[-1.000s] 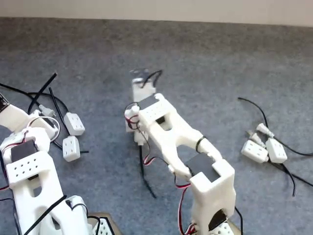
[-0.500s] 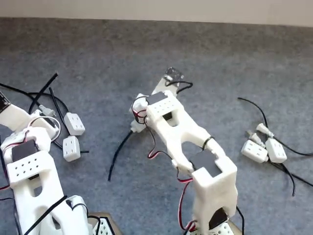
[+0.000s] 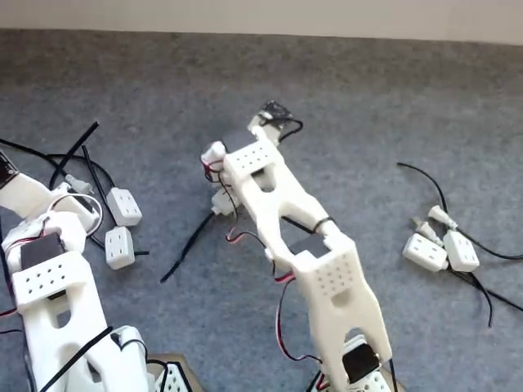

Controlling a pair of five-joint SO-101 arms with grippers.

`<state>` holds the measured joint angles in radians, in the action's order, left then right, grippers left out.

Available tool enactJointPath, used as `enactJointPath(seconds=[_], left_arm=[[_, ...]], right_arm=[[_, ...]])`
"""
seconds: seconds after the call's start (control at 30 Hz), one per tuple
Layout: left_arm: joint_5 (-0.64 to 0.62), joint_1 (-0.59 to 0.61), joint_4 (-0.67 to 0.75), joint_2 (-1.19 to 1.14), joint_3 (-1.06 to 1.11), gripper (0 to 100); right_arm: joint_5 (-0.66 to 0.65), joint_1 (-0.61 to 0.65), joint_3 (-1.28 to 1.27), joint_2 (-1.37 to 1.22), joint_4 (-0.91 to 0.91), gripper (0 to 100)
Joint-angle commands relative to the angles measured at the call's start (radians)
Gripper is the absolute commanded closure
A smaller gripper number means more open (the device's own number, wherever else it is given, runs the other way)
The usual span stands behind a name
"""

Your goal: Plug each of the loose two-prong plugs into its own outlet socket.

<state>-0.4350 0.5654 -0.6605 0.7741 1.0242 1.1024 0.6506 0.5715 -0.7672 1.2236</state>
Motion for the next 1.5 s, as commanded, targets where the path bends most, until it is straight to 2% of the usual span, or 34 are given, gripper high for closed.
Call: enactJointPath(seconds=[0.0, 0.23, 0.37, 0.47, 0.53, 0.7, 0.93, 1.07, 1.2, 1.33, 1.47], left_arm=[[0.008, -0.036, 0.014, -0.001, -0.03, 94], [0.011, -0.05, 0.014, -0.001, -0.036, 94], [0.012, -0.113, 0.002, -0.004, -0.088, 94], [0.015, -0.174, -0.071, -0.005, -0.168, 94], [0.051, -0.22, -0.13, -0.036, -0.246, 94], [0.097, -0.312, -0.33, -0.289, -0.553, 94], [0.198, -0.341, -0.68, -0.717, -1.121, 94], [0.199, -0.346, -0.862, -0.885, -1.425, 94], [0.195, -0.426, -1.017, -1.012, -1.655, 94], [0.035, -0.541, -1.094, -1.099, -1.755, 94], [-0.183, -0.642, -1.092, -1.156, -1.753, 94]], right_arm=[[-0.092, 0.005, 0.222, 0.007, 0.145, 67.9], [-0.471, 0.005, 0.588, 0.005, 0.325, 67.9], [-0.669, 0.005, 0.797, 0.007, 0.44, 67.9], [-0.813, 0.005, 0.977, 0.007, 0.539, 67.9], [-0.898, 0.001, 1.082, 0.008, 0.542, 68.0], [-1.025, -0.05, 1.211, 0.044, 0.542, 68.0], [-1.059, -0.136, 1.145, 0.239, 0.542, 68.0], [-1.059, -0.194, 1.144, 0.344, 0.542, 68.0], [-1.059, -0.289, 1.144, 0.44, 0.544, 68.0], [-1.059, -0.432, 1.063, 0.532, 0.544, 68.0], [-1.06, -0.588, 0.765, 0.688, 0.544, 68.0]])
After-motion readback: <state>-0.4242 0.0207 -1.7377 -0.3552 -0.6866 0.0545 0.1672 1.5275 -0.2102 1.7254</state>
